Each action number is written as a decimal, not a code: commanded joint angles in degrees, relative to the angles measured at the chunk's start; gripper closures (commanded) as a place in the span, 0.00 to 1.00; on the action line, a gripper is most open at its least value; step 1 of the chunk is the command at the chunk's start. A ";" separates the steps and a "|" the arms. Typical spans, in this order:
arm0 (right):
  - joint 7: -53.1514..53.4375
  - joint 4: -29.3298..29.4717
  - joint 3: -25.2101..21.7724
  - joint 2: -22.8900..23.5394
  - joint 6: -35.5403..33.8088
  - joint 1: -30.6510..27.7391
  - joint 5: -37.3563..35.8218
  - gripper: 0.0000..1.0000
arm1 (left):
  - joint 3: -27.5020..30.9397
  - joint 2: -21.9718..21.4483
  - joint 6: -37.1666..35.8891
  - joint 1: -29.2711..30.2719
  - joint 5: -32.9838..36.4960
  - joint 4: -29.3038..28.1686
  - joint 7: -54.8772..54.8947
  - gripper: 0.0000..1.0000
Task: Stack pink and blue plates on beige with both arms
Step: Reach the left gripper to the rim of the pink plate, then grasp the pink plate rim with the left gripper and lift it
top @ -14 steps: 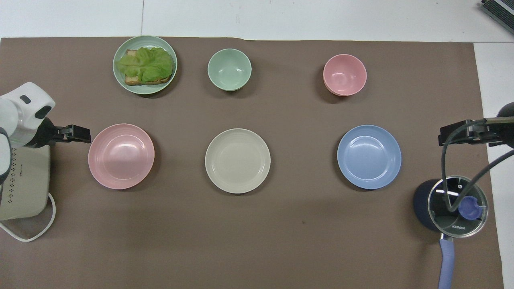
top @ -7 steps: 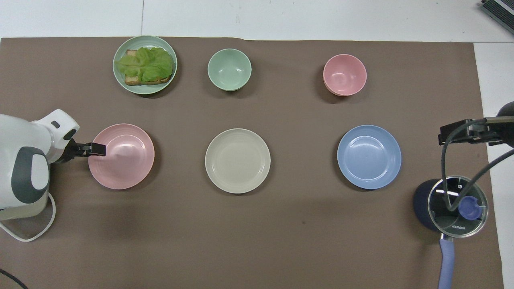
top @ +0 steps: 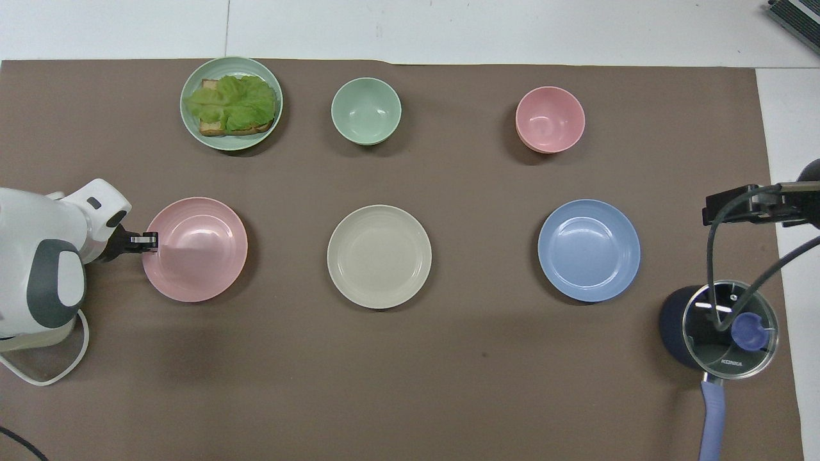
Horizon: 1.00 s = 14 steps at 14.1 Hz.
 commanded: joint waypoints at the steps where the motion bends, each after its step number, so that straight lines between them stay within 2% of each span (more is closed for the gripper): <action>1: 0.85 -0.34 0.39 0.01 0.77 -0.79 -0.01 0.00 | -0.29 1.47 -3.99 0.96 -0.26 4.24 1.18 1.00; 5: 0.85 -0.35 0.39 0.01 0.85 -0.79 0.08 0.00 | -0.73 0.60 -17.60 0.88 -1.13 15.31 1.18 1.00; 7: 0.85 -0.35 0.39 0.01 0.85 -0.79 -0.01 0.00 | -0.82 -1.76 -22.80 0.44 -3.59 18.84 0.92 1.00; 10: 0.85 -0.35 0.39 0.01 0.85 -0.88 -0.01 0.00 | -1.26 -5.72 -25.63 -1.13 -9.30 18.77 -2.84 1.00; 14: 0.76 -0.35 0.39 0.01 0.85 -0.88 0.08 0.00 | -1.35 -6.08 -22.92 -13.24 -9.49 17.98 -16.98 1.00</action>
